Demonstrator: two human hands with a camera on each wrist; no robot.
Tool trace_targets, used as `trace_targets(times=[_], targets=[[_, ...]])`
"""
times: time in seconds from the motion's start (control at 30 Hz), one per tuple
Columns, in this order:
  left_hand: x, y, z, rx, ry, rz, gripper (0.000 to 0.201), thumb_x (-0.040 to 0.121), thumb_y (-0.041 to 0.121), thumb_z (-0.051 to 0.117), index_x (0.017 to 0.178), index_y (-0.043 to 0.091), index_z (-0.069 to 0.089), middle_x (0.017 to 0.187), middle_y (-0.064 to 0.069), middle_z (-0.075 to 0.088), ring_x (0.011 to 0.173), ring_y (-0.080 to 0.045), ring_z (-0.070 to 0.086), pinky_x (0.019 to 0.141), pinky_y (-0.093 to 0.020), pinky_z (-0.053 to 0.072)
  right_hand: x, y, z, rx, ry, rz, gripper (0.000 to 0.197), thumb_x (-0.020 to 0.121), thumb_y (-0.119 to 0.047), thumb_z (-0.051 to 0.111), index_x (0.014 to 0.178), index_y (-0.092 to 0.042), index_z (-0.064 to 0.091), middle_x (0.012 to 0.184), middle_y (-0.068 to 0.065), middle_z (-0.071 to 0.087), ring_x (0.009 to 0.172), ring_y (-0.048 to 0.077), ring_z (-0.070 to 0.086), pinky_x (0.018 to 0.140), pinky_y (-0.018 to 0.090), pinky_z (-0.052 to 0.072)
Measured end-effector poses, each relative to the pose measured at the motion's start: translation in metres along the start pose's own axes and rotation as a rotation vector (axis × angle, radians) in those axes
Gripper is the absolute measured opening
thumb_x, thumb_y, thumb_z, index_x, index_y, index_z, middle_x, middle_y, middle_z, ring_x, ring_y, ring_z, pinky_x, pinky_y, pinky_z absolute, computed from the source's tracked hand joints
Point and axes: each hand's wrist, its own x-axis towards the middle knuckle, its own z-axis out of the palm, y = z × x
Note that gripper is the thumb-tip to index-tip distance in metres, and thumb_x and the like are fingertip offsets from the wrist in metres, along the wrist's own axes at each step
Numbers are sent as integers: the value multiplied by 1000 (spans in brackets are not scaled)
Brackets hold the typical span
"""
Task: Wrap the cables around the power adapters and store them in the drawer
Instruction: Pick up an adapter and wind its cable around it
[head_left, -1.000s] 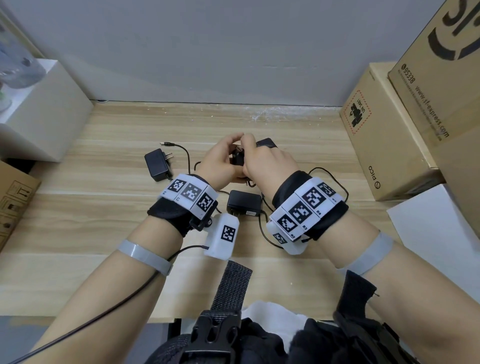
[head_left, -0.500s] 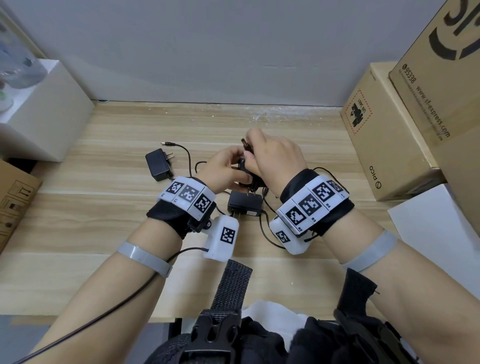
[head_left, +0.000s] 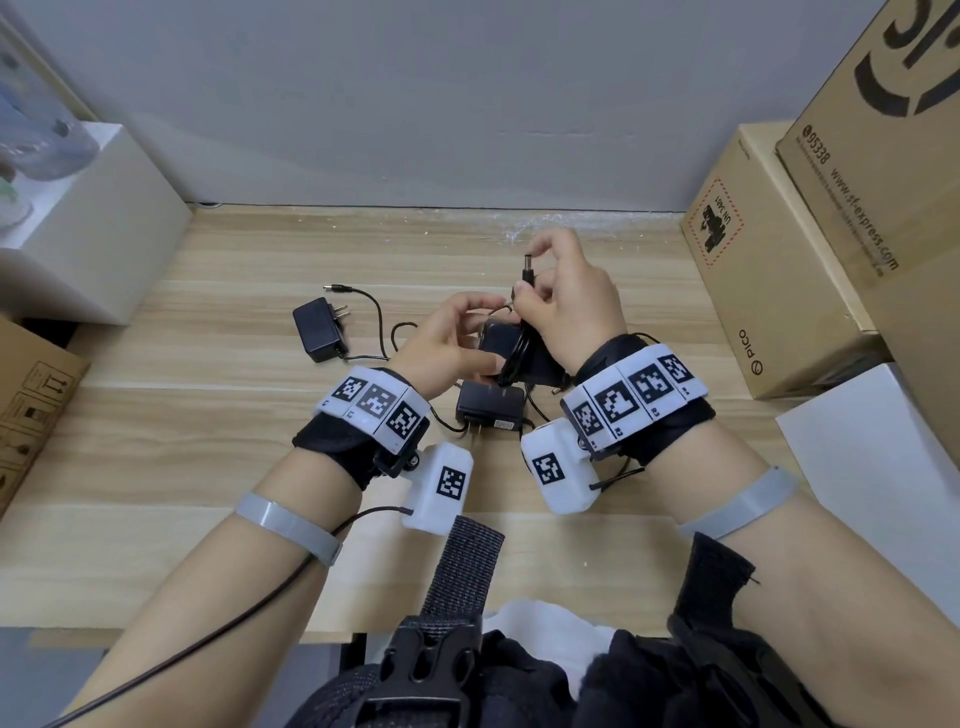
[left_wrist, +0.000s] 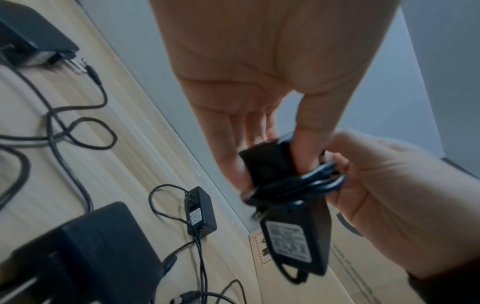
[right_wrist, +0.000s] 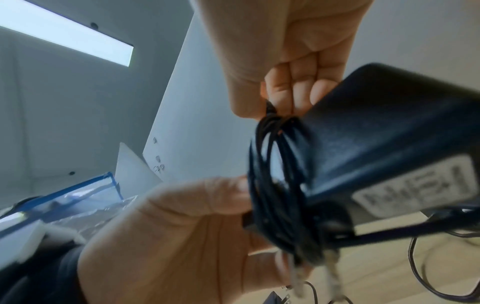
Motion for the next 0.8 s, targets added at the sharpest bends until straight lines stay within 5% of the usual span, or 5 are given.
trace_targets(times=[0.2,0.3,0.5,0.67,0.8], targets=[[5,-12,-3,-186,315,-12,46,56,22,75,99,27,60,80,2,65,65,-8,57,63,-19,43,-10,12,7,122,-49,67,30,89,-9,44,106,-22,65,83,-3,65,74,12,56,73,27,47],[2,-20,1,-307,351,-11,33,61,20,69,94,20,63,76,6,68,65,-5,62,60,-18,46,-18,19,17,204,-70,119,24,91,-13,48,105,-17,68,76,-11,61,65,0,51,67,19,41],[-15,-40,9,-411,391,-22,20,75,7,67,93,16,68,81,1,69,74,-10,64,68,-19,51,-36,30,31,373,-191,193,13,88,-32,59,78,-39,63,64,-5,52,66,19,48,66,39,44],[-36,-51,7,-440,489,-29,28,76,7,67,103,14,67,92,-3,68,87,-14,63,86,-26,50,-46,33,50,463,-371,227,9,85,-23,64,93,-28,65,62,1,45,65,23,40,56,28,35],[-66,-66,-5,-464,631,-42,34,68,14,67,102,15,66,95,-5,65,87,-14,62,79,-20,50,-53,23,75,539,-512,247,14,81,-24,69,92,-25,60,76,8,54,66,21,47,63,33,42]])
